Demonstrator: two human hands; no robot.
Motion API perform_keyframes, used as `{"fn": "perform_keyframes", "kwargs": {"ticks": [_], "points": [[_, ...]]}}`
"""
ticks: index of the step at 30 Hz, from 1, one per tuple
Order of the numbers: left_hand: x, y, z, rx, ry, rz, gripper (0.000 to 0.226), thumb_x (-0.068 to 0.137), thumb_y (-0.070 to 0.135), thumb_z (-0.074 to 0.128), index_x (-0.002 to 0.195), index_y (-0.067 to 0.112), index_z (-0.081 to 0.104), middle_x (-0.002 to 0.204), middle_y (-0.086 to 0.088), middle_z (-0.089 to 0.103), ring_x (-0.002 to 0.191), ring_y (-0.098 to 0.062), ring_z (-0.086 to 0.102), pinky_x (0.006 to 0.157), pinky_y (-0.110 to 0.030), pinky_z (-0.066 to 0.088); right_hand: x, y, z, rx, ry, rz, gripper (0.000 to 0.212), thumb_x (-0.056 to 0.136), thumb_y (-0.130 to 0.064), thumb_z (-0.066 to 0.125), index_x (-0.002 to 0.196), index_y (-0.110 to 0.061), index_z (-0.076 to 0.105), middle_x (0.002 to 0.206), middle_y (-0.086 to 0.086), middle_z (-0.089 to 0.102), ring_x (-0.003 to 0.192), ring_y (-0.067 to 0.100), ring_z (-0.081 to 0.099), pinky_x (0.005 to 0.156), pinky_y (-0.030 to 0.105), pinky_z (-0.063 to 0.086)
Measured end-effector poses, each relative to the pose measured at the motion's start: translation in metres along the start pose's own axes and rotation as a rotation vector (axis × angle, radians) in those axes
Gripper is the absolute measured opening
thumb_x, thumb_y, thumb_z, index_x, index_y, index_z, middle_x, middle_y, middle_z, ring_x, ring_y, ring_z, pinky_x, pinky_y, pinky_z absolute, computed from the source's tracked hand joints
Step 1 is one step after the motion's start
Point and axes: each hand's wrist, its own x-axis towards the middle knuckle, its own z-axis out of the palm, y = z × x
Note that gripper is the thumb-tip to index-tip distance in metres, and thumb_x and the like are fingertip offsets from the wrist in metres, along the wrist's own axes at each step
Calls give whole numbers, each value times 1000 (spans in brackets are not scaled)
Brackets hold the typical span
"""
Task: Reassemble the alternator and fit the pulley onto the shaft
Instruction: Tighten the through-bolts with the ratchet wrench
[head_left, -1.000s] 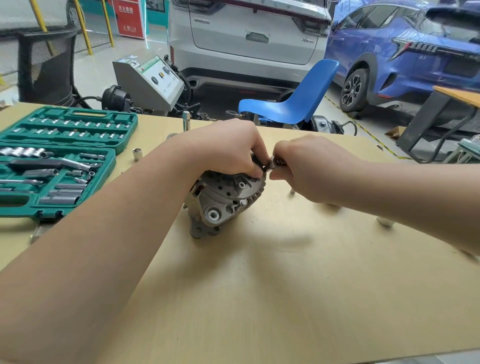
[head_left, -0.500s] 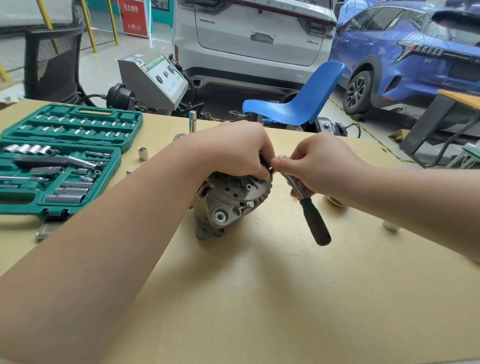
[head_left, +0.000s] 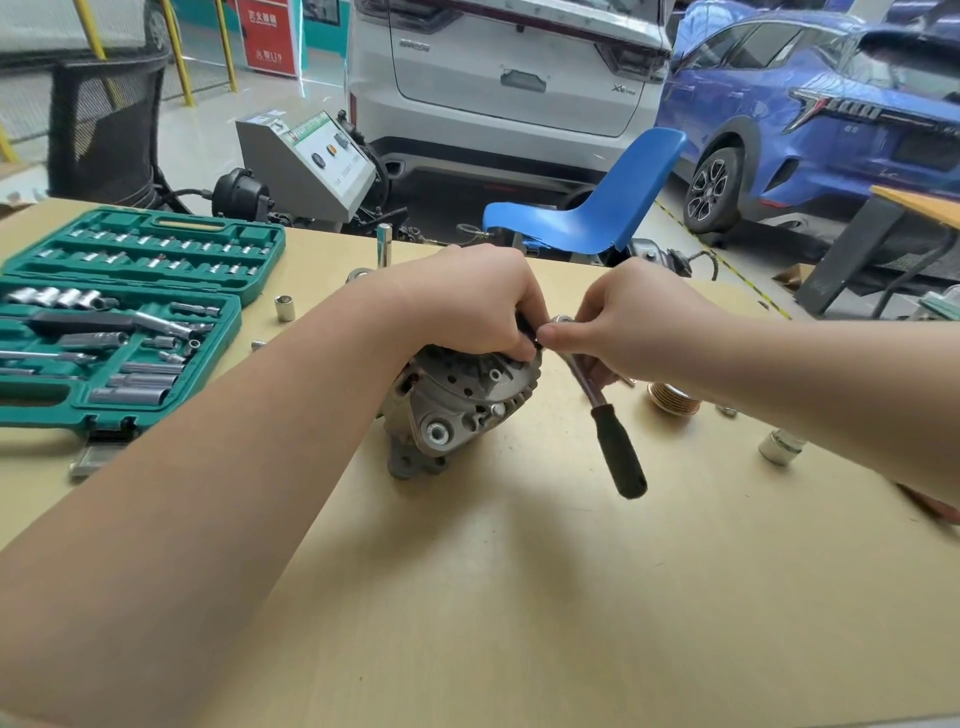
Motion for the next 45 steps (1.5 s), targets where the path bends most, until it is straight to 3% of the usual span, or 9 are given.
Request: {"fn": "perform_keyframes", "kwargs": {"ticks": [4, 7, 9, 15, 17, 20, 24, 30, 45], "points": [[0, 0, 0, 3, -5, -6, 26, 91, 40, 77, 115, 49, 80, 101, 19, 76, 82, -4, 64, 56, -19, 46, -3, -5, -6, -344, 43, -181, 36, 92, -50, 74, 82, -15, 71, 65, 1, 65, 67, 26, 66, 55, 35, 52], [0, 1, -1, 24, -7, 0, 26, 91, 40, 76, 115, 51, 79, 101, 21, 74, 84, -2, 61, 59, -20, 44, -1, 3, -16, -751, 28, -581, 21, 104, -35, 63, 97, -17, 56, 73, -8, 48, 77, 28, 57, 68, 41, 52], [-1, 1, -1, 28, -13, 0, 26, 92, 40, 76, 116, 50, 79, 100, 21, 74, 83, -2, 61, 58, -19, 43, 1, 5, -23, -868, -16, -653, 18, 107, -36, 57, 105, -18, 57, 81, -7, 49, 84, 30, 60, 77, 45, 53], [-2, 2, -1, -13, -9, -2, 25, 91, 38, 78, 113, 49, 81, 100, 18, 78, 82, -3, 65, 58, -22, 51, 0, -11, -8, -87, -57, -31, 44, 87, -56, 77, 76, -14, 75, 59, -2, 73, 62, 18, 75, 60, 30, 56], [-2, 3, -2, -19, -16, -7, 24, 91, 39, 78, 114, 47, 81, 102, 17, 78, 84, -5, 66, 61, -24, 55, -2, -15, -9, -44, -72, 29, 44, 86, -55, 79, 75, -13, 74, 58, -2, 74, 62, 17, 76, 61, 30, 57], [-2, 4, -1, -11, -14, -14, 26, 91, 38, 78, 113, 49, 80, 101, 18, 76, 87, -6, 65, 63, -25, 53, -2, -7, -11, -501, 25, -250, 35, 94, -50, 72, 88, -15, 67, 65, -4, 62, 67, 23, 63, 57, 34, 49], [-2, 5, -2, -1, -18, -13, 26, 92, 36, 76, 114, 48, 81, 102, 17, 75, 92, -11, 66, 64, -24, 51, 3, 3, -22, -934, -4, -690, 12, 106, -30, 58, 100, -22, 50, 85, -5, 61, 88, 29, 61, 79, 42, 54], [-4, 4, -2, -2, -7, -7, 30, 90, 36, 77, 117, 49, 79, 107, 17, 77, 90, -6, 64, 65, -23, 50, 7, -12, -12, -471, 42, -220, 31, 85, -54, 80, 87, -24, 74, 65, -7, 62, 66, 17, 61, 51, 27, 38], [-7, 10, -5, -2, -16, -8, 27, 91, 35, 77, 116, 46, 80, 107, 17, 78, 89, -6, 66, 62, -22, 49, 4, -21, -12, -295, 2, -69, 39, 84, -54, 82, 71, -20, 69, 64, -3, 65, 64, 13, 61, 50, 25, 36]]}}
